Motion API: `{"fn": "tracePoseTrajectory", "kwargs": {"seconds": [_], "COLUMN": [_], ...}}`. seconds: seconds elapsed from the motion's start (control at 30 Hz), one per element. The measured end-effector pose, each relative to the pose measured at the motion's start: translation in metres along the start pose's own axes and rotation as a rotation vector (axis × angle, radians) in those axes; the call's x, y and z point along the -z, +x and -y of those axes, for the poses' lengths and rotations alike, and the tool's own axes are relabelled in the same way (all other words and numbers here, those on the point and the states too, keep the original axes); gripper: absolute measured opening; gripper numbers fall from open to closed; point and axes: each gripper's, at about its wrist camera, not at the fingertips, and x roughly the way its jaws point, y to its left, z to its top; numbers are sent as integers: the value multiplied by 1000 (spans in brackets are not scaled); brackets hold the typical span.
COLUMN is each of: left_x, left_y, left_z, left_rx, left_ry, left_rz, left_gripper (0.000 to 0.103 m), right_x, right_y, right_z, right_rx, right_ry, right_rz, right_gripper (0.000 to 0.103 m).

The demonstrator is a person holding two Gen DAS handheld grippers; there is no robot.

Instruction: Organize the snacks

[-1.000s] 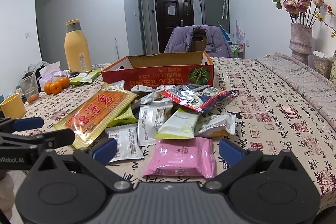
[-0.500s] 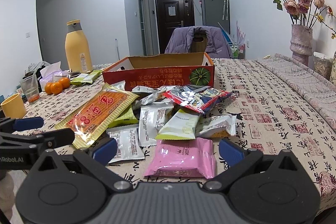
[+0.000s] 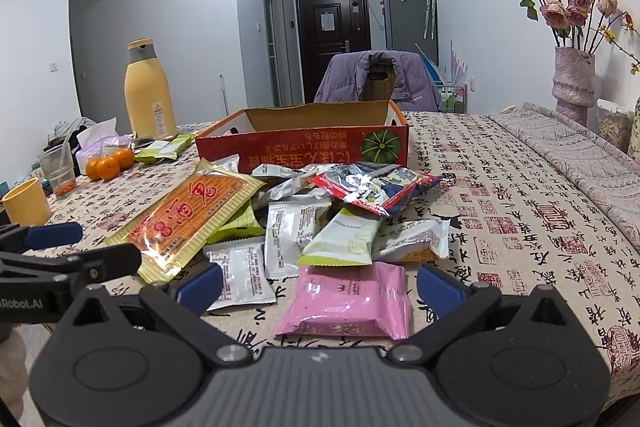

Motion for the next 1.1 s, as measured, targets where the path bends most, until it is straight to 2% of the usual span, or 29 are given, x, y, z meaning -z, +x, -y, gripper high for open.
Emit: {"fn": "tracePoseTrajectory", "kwargs": {"seconds": [0.7,1.1], "left_x": [1,6], "left_y": [-1,8], "left_z": [0,-3], "left_rx": [1,-2], "left_ry": [-4,-14], "left_rz": [-2,-29], "left_gripper": [103,103], "right_x": [0,6], "right_y": [0,29], "right_z": [-1,2], "right_rx": [1,33], "right_ry": [-3,-19], "right_rz": [-8,-96], "right_gripper": [103,102]}}
